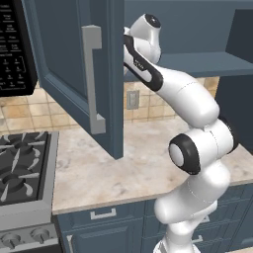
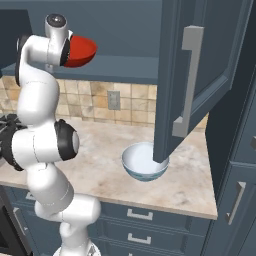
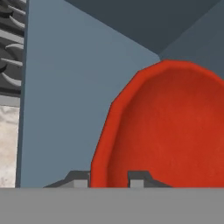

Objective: Open the cabinet. Pick the bowls from the counter and place them in the cabinet. Then close the cabinet.

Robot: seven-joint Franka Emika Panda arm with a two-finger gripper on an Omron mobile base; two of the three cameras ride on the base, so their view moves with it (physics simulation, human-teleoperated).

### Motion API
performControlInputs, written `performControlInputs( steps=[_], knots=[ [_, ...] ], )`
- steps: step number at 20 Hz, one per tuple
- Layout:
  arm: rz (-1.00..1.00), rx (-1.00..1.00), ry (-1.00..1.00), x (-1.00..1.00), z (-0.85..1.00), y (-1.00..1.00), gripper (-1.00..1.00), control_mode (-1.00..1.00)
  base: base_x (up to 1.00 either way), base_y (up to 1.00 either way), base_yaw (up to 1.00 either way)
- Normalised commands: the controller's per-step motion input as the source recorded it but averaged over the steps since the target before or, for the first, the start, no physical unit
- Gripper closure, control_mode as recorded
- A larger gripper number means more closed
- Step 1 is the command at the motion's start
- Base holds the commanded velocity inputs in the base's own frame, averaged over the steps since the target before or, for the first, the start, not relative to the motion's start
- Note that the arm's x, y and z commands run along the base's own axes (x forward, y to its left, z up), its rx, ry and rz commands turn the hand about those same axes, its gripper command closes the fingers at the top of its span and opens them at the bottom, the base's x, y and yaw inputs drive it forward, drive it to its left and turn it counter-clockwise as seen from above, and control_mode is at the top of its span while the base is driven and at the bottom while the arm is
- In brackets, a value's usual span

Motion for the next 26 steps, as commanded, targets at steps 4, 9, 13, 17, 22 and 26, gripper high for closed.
performControlInputs(
  steps=[4,9,13,17,22,26],
  knots=[
    [0.0,0.0,-0.06,0.03,-0.34,0.16,1.0,-1.0,0.0,0.0,0.0],
    [0.0,0.0,-0.07,0.06,-0.45,0.25,-1.0,-1.0,0.0,0.0,0.0],
    [0.0,0.0,-0.03,0.21,-0.25,0.18,-1.0,-1.0,0.0,0.0,0.0],
    [0.0,0.01,-0.03,0.21,-0.11,0.11,-1.0,-1.0,0.0,0.0,0.0],
    [0.0,0.03,-0.04,0.11,0.0,0.0,-1.0,-1.0,0.0,0.0,0.0],
    [0.0,0.03,-0.12,0.0,0.0,0.0,-1.0,-1.0,0.0,0.0,0.0]
  ],
)
